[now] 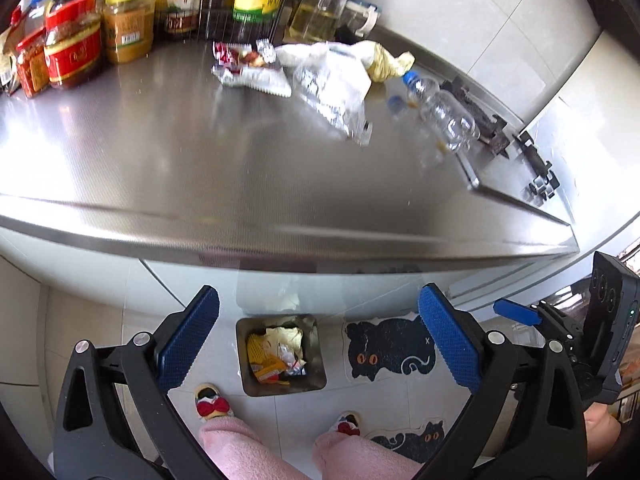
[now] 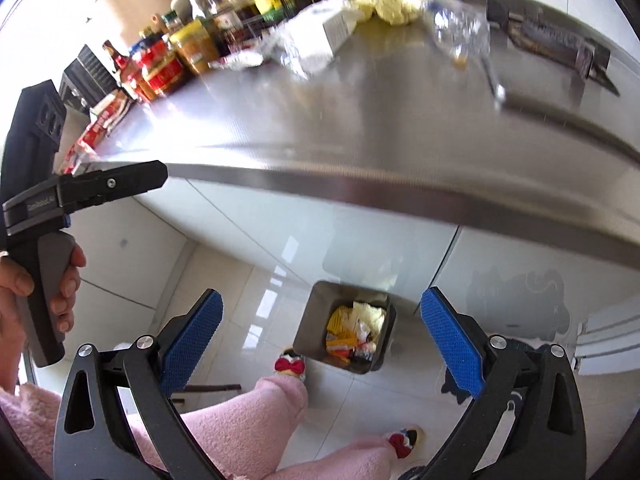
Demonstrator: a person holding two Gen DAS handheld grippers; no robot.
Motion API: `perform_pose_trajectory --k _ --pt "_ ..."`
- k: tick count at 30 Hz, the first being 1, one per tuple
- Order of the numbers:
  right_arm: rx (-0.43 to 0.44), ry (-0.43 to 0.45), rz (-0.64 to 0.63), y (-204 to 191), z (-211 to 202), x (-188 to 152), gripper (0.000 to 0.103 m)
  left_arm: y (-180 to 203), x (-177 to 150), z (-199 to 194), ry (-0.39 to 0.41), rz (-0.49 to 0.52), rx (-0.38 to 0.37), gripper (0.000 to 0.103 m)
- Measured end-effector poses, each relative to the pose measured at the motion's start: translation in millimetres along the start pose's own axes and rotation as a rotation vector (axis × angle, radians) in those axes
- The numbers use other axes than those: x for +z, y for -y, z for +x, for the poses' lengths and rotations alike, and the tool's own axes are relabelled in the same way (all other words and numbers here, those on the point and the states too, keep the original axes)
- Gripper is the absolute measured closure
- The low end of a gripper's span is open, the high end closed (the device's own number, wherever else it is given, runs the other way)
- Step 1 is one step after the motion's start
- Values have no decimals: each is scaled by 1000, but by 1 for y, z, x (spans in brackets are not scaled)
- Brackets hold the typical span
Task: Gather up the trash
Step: 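Raise both tools back up toward the counter, then grasp the clear water bottle with the right gripper while the left grasps the snack bag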
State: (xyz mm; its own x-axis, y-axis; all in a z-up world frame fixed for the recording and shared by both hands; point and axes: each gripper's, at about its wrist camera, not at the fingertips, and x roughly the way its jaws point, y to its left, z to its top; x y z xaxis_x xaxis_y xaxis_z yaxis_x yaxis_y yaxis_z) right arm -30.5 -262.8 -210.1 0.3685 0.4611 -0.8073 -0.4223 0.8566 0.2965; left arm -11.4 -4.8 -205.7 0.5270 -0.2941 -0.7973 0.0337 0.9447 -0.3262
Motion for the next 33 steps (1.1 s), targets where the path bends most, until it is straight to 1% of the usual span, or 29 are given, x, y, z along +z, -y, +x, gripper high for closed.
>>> perform_pose_trajectory --k 3,5,8,11,14,18,21,25,29,31,33 --pt "-26 90 -12 1 -18 29 3 -1 21 -11 40 -1 -6 8" --pt "-50 138 -14 5 -25 50 3 -3 37 -19 65 2 2 8" --pt "-98 169 1 16 -27 79 3 -8 58 -20 95 3 21 8" --pt "-153 194 14 28 -24 104 3 -15 80 -17 107 -5 29 8" --pt "-193 204 53 43 -21 127 3 -23 101 -13 118 2 49 8" --pt "-253 222 106 65 -10 154 3 -40 127 2 126 -6 88 8" --pt "-258 235 130 79 0 171 3 -58 143 18 117 -40 114 8" --pt "-266 232 151 92 15 190 3 -81 156 42 86 -111 101 8" --pt "-274 197 158 104 36 205 3 -92 165 62 66 -128 114 9" --pt "-274 173 163 108 47 208 4 -94 169 70 56 -129 111 12" --pt "-276 153 162 110 56 210 6 -95 171 77 46 -125 106 18"
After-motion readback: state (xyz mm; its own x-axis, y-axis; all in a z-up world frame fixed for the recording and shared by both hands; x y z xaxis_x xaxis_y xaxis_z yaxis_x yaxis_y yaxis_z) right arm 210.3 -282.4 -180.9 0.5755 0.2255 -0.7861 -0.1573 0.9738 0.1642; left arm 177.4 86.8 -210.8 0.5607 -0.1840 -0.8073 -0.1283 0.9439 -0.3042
